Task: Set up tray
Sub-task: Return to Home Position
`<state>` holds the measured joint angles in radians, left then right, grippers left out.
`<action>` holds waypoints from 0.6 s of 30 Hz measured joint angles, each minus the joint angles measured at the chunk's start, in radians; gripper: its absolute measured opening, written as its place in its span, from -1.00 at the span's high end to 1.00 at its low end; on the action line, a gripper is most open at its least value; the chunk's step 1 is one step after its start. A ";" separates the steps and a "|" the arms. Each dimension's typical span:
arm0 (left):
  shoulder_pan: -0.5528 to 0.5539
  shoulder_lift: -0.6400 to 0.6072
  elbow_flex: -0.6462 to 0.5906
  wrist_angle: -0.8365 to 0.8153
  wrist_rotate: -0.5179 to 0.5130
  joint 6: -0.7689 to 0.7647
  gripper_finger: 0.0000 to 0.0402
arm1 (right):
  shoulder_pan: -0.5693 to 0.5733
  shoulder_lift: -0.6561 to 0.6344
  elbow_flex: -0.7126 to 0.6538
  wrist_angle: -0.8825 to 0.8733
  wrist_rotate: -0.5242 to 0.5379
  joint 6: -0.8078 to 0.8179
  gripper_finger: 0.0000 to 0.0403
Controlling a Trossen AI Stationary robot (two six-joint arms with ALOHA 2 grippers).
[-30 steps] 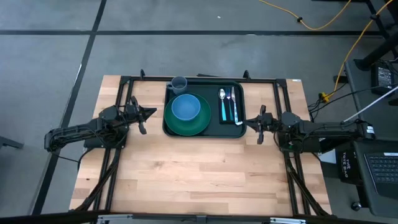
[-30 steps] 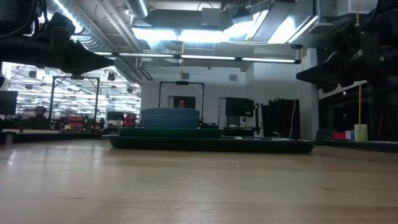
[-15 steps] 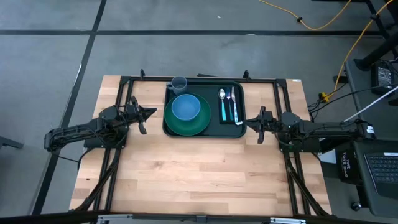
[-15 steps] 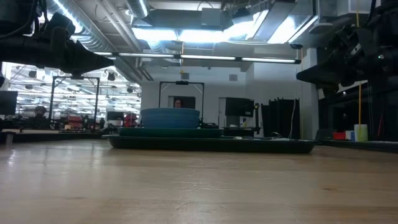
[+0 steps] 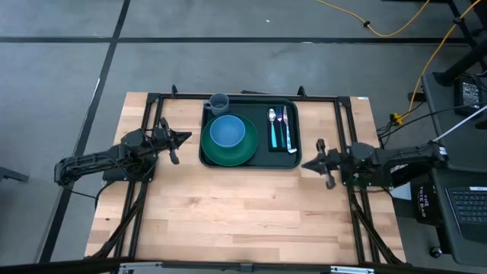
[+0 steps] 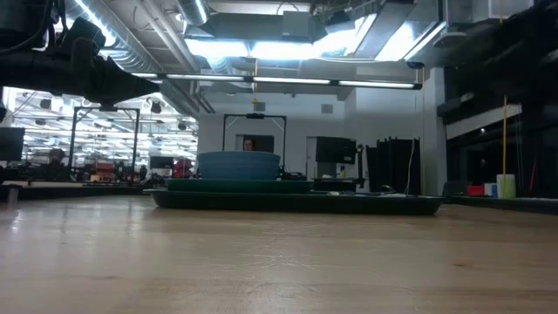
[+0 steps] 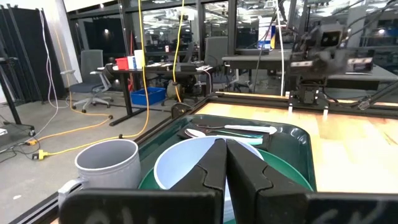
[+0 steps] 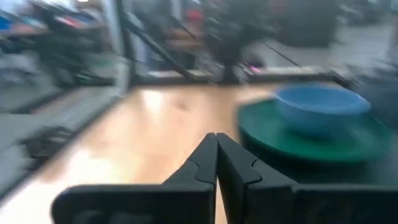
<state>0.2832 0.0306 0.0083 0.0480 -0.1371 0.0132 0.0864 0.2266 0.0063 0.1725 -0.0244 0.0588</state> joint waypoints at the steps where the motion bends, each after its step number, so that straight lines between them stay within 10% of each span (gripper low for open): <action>1: 0.000 0.000 0.000 0.000 0.000 0.000 0.98 | 0.025 -0.044 0.000 -0.020 -0.012 0.002 0.95; 18: 0.000 0.000 0.000 0.000 0.000 0.000 0.96 | 0.129 -0.226 0.000 -0.130 -0.116 0.068 0.95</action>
<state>0.2832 0.0303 0.0085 0.0483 -0.1368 0.0132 0.2157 0.0010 0.0067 0.0425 -0.1406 0.1272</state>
